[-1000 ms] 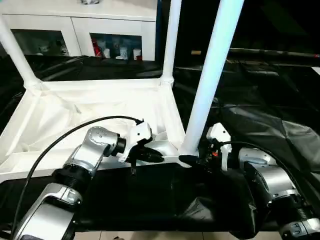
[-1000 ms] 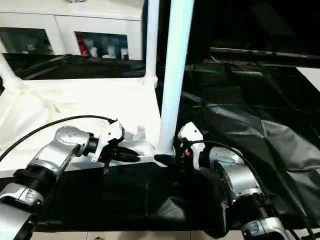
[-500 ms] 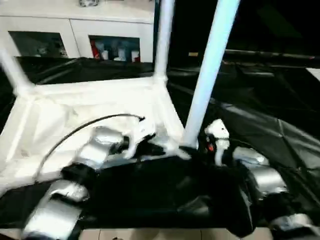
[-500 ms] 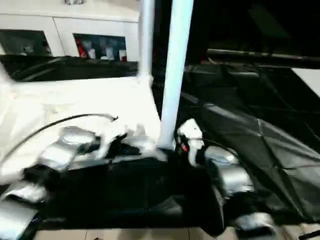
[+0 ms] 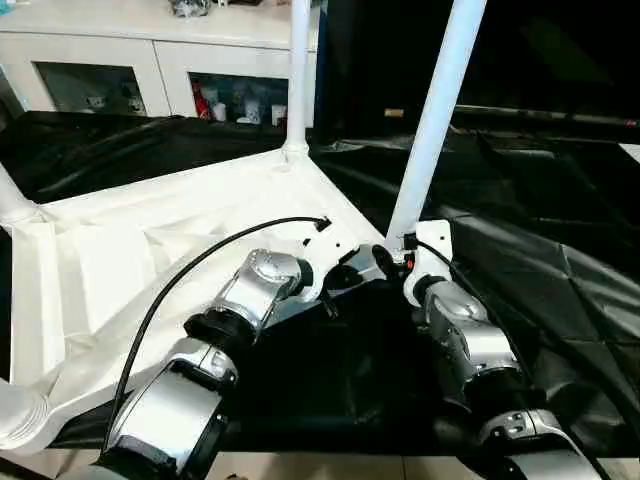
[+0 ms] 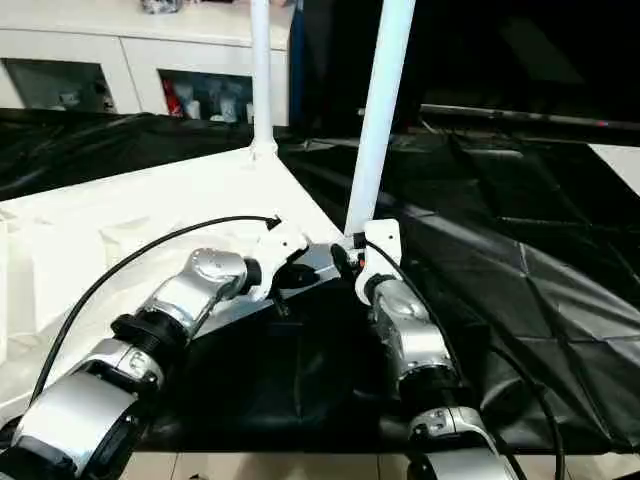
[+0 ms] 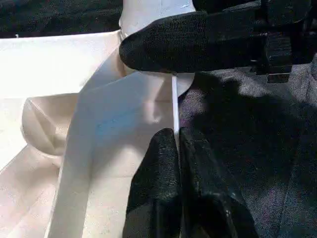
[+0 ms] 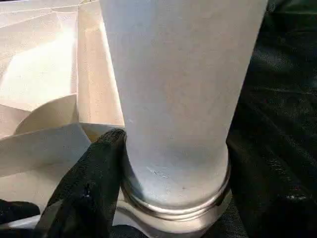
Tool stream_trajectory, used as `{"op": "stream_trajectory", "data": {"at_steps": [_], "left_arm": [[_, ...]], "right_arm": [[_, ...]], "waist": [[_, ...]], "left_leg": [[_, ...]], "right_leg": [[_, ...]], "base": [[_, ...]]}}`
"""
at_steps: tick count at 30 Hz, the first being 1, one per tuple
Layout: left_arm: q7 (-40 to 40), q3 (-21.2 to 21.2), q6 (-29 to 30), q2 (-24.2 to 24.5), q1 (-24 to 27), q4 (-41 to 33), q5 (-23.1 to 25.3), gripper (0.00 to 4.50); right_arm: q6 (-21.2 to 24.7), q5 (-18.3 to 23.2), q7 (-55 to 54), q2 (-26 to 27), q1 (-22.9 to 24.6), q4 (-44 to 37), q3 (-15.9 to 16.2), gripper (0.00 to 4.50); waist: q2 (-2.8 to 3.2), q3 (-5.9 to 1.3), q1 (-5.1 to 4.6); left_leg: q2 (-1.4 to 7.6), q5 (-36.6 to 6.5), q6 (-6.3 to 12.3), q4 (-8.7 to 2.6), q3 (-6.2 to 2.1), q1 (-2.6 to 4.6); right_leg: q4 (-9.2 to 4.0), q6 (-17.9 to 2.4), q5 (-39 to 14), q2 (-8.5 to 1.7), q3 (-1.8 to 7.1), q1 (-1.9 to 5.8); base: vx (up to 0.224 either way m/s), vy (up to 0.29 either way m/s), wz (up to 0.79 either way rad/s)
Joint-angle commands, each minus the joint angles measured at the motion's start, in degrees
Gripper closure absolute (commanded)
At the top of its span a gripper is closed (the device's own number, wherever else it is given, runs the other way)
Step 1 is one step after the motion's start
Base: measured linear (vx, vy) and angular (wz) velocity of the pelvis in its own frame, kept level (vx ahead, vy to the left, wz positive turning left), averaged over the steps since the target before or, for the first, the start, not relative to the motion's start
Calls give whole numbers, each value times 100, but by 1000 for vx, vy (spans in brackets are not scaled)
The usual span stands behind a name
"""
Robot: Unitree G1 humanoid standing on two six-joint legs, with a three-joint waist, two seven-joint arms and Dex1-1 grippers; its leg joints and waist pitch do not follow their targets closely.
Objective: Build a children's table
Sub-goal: Rotate leg to tighten
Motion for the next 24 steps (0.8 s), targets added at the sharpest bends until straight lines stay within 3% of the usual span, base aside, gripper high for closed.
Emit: {"op": "stream_trajectory", "data": {"at_steps": [1,3,5,6,8,9,12,14,15,16,17,21,24], "left_arm": [[288,-122,111,-73,34,300,163,450],[74,-107,57,49,71,256,129,450],[-115,-113,-25,136,105,213,113,450],[-255,-123,-7,197,139,166,99,450],[-803,-204,-204,398,280,-29,42,450],[-803,-204,-204,398,280,-29,42,450],[-1128,-247,-329,534,366,-143,3,450],[-2351,-347,-613,1041,717,-679,-293,450],[-2623,-367,-668,1150,797,-808,-368,450],[-2854,-367,-548,1233,870,-967,-473,450],[-3065,-395,-454,1354,945,-1154,-550,450],[-3409,-443,-286,1569,1089,-1505,-682,450],[-3530,-406,-234,1645,1182,-1700,-749,450]], "right_arm": [[-74,-84,544,169,45,-55,400,143],[-150,94,1038,-53,83,-233,357,106],[-167,215,1381,-232,109,-343,337,97],[-145,238,1616,-364,140,-420,392,97],[-112,182,2311,-789,282,-665,634,87],[-112,182,2311,-789,282,-665,634,63],[-82,192,2728,-1033,373,-816,747,63],[76,413,3820,-1658,619,-1250,913,63],[107,460,4035,-1777,666,-1335,937,63],[118,480,4125,-1837,683,-1371,940,63],[115,473,4240,-1878,684,-1379,939,63],[105,444,4399,-1922,675,-1367,959,63],[55,390,4528,-1955,659,-1340,1079,63]], "waist": [[-35,-250,-29],[-40,-252,-22],[-40,-259,-10],[-17,-265,-12],[-42,-261,-12],[-42,-262,-6],[-42,-273,-36],[-63,-271,2],[-46,-263,-15],[-32,-257,-26],[-43,-302,-16],[-14,-299,-26],[-19,-285,-20]], "left_leg": [[215,-1724,6,-453,-133,46],[216,-1690,38,-452,-133,37],[219,-1634,115,-443,-131,19],[225,-1517,139,-447,-138,-6],[229,-1441,162,-439,-135,0],[226,-1393,227,-419,-120,-16],[225,-1297,232,-411,-115,-12],[248,-1187,317,-404,-125,-27],[265,-1159,405,-410,-122,-41],[267,-1194,425,-415,-115,-29],[266,-1056,405,-379,-106,-12],[275,-740,471,-357,-76,1],[269,-866,436,-360,-67,7]], "right_leg": [[-566,-808,-1969,-315,212,149],[-561,-813,-1924,-310,210,155],[-547,-833,-1744,-305,208,181],[-520,-877,-1560,-313,209,197],[-518,-962,-1409,-303,191,219],[-502,-986,-1315,-305,200,221],[-492,-1068,-1285,-311,201,212],[-463,-1105,-1130,-316,202,267],[-438,-1177,-935,-307,207,254],[-445,-1212,-933,-295,205,223],[-387,-1346,-683,-317,206,242],[-312,-1622,-57,-278,187,222],[-330,-1623,-219,-287,188,223]], "base": [[0,0,0],[0,0,0],[0,0,0],[0,0,0],[0,0,0],[0,0,0],[0,0,0],[0,0,0],[0,0,0],[0,0,0],[0,0,0],[0,0,0],[0,0,0]]}}
